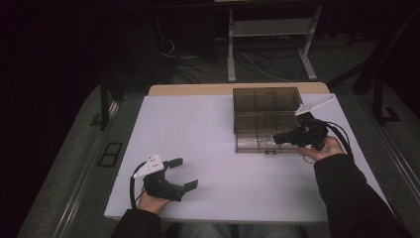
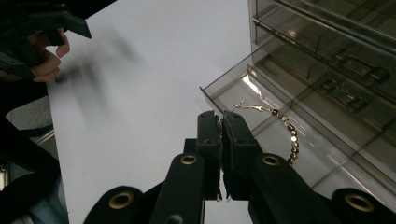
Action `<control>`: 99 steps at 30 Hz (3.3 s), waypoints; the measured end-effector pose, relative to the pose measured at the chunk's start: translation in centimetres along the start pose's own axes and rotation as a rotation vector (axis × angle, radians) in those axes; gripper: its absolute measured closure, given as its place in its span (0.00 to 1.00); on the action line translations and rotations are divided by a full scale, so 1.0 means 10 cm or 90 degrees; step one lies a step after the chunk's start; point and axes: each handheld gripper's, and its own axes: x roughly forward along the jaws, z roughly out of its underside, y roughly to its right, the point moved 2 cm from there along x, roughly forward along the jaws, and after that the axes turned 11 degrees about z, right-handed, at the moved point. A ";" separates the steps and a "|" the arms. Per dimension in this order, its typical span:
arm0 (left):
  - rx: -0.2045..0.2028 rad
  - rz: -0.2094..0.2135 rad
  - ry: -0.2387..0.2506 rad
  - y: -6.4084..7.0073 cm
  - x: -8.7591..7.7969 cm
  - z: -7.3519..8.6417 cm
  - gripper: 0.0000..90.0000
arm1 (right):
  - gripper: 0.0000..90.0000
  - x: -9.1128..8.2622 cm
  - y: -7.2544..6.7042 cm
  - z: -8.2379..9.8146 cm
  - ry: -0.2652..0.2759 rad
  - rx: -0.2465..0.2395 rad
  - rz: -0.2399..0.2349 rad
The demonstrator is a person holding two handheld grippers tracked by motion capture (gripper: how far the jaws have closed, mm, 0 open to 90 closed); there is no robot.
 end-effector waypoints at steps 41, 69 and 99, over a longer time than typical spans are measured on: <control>0.002 0.001 0.000 0.01 -0.01 0.00 0.00 | 0.95 0.59 -0.04 -0.35 -0.024 -0.005 -0.031; 0.003 0.003 0.001 0.01 -0.01 -0.01 0.00 | 0.95 1.01 0.01 -0.29 -0.070 -0.005 -0.024; 0.004 0.003 -0.001 0.01 -0.01 0.00 0.00 | 0.79 1.20 0.01 -0.18 -0.090 -0.007 0.005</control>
